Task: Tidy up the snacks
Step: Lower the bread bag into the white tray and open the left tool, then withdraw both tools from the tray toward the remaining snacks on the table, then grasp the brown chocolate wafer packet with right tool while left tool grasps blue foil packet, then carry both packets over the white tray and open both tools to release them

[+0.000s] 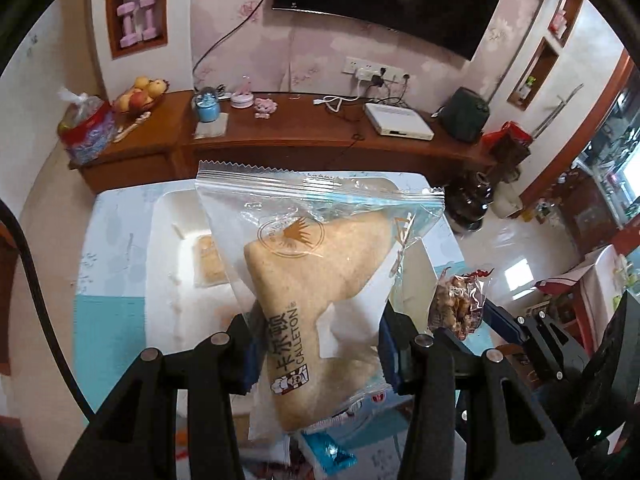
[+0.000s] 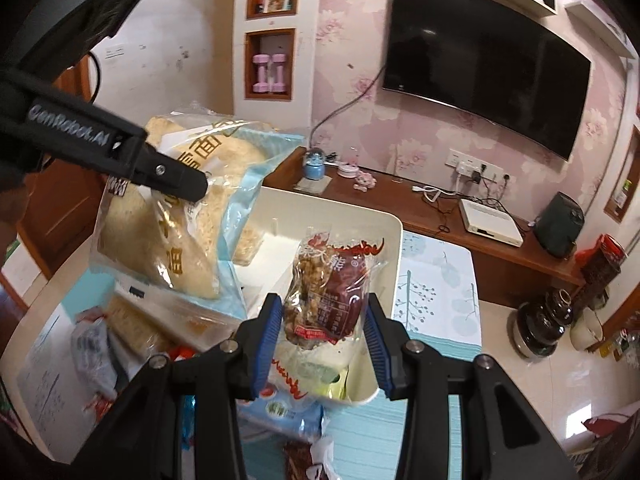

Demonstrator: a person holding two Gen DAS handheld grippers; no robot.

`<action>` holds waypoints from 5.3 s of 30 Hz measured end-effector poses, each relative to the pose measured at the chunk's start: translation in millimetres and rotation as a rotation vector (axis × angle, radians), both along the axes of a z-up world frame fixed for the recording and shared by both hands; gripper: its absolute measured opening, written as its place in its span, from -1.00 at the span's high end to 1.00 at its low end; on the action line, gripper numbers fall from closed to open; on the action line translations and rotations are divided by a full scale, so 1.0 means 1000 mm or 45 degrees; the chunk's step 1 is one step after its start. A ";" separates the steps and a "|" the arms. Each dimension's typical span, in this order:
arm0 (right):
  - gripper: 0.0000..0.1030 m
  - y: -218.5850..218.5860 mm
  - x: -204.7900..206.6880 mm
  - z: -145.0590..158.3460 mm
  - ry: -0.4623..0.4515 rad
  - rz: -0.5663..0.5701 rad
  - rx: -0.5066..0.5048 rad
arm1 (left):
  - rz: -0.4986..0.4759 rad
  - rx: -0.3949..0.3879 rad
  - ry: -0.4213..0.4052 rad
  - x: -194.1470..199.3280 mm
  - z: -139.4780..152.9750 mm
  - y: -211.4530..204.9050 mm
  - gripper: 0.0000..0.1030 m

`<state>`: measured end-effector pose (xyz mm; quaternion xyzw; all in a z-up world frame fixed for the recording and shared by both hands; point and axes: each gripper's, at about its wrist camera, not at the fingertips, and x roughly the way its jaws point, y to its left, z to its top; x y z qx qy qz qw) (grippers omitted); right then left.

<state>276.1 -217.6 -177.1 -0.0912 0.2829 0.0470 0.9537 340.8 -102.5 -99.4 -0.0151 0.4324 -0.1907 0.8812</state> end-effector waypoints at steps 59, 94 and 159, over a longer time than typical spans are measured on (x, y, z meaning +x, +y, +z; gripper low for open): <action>-0.23 -0.022 -0.078 -0.004 0.084 0.056 -0.081 | 0.231 -0.115 -0.029 -0.130 -0.017 0.028 -0.66; -0.23 -0.033 -0.080 -0.108 0.446 0.254 -0.112 | 0.506 0.018 0.405 -0.115 -0.153 -0.016 -0.64; 0.14 0.026 -0.098 -0.088 0.328 0.522 -0.147 | 0.542 0.039 0.276 -0.140 -0.097 0.015 0.36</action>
